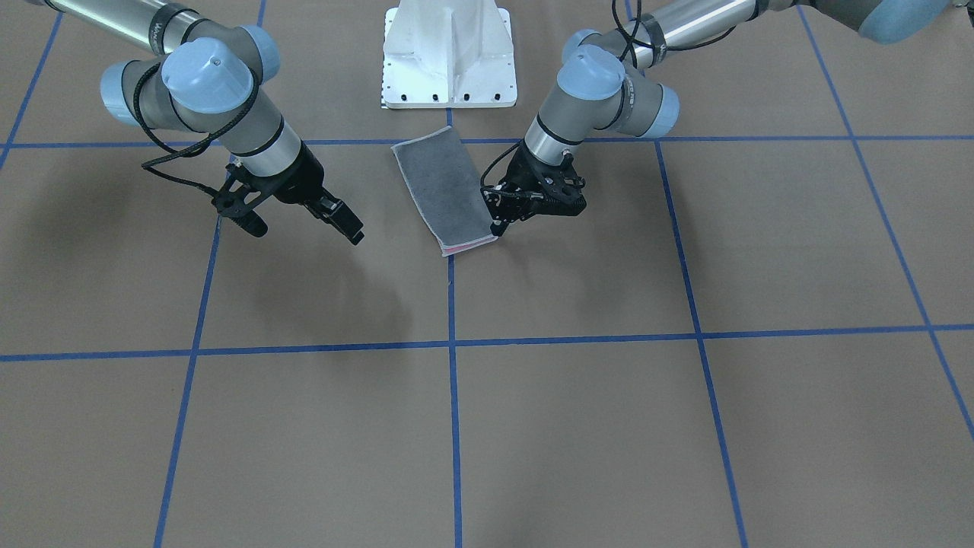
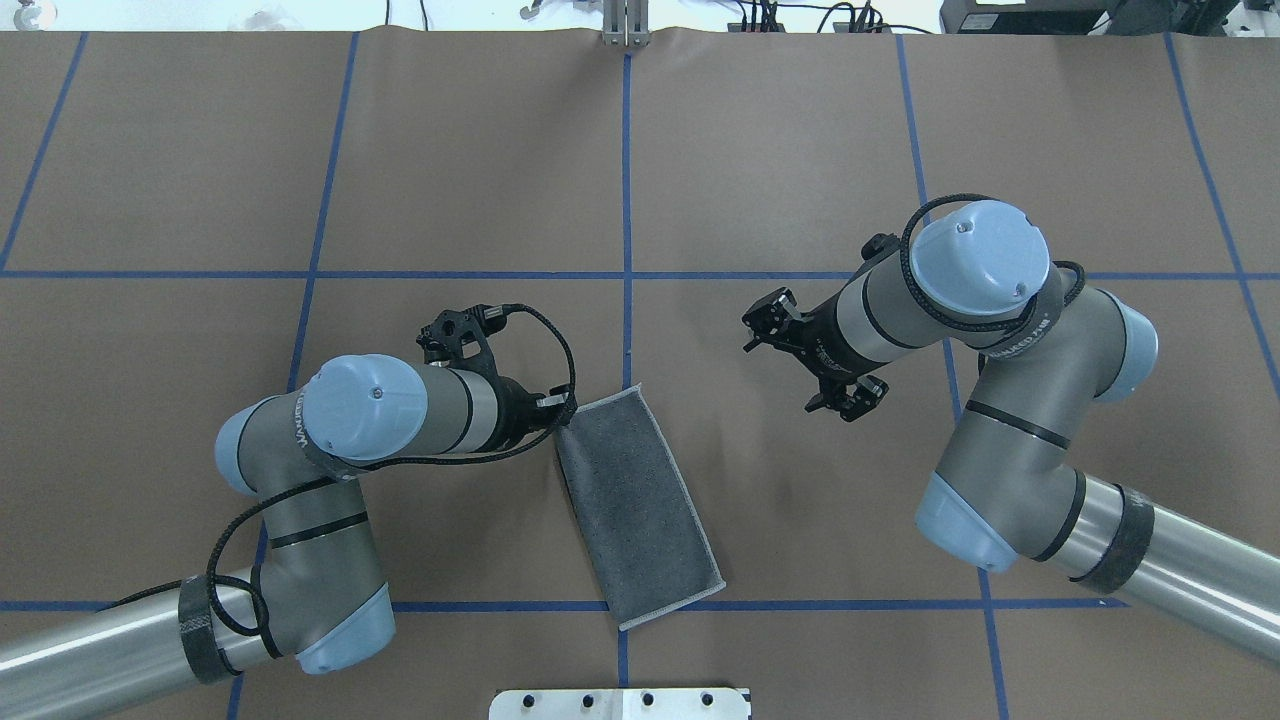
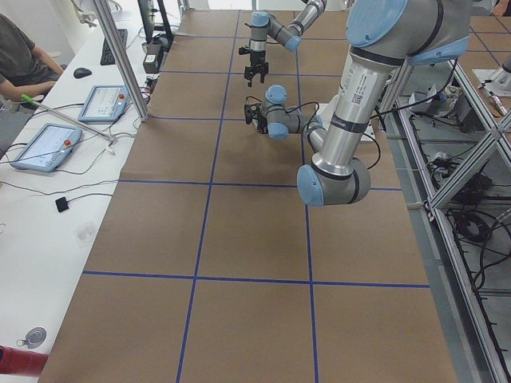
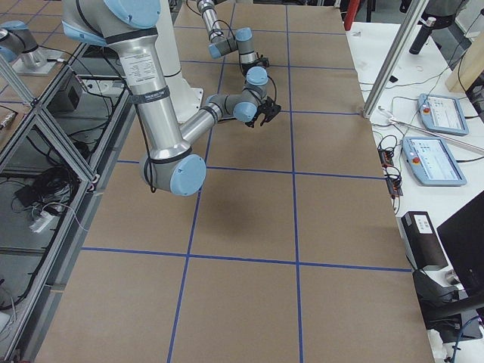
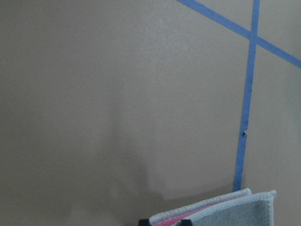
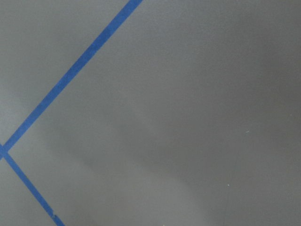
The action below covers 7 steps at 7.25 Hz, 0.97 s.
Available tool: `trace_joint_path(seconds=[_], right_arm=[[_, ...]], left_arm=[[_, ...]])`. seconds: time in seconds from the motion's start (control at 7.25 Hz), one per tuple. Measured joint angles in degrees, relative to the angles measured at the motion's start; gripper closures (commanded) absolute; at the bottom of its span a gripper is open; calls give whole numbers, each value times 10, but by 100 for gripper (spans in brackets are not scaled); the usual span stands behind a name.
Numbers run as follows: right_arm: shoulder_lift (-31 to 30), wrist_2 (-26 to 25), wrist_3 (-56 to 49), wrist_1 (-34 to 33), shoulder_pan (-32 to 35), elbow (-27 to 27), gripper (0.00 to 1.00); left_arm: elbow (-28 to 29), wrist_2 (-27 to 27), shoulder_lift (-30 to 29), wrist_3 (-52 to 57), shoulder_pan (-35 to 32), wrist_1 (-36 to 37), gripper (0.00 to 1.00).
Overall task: Fold towel twice with both arms
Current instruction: 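Grasp the towel's far end with the left gripper and straighten it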
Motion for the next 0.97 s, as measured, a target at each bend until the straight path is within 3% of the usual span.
trace_joint_path(seconds=[0.41,0.83,0.97], right_arm=[[-2,0,0,0,0,0,0],[-4,0,0,0,0,1,0],[-4,0,0,0,0,2,0]], left_arm=[[18,0,-23,3,-15,1,100],[80,-1,-89,3,-41,1,100],[110,-1,-113,3,-50,-2,49]])
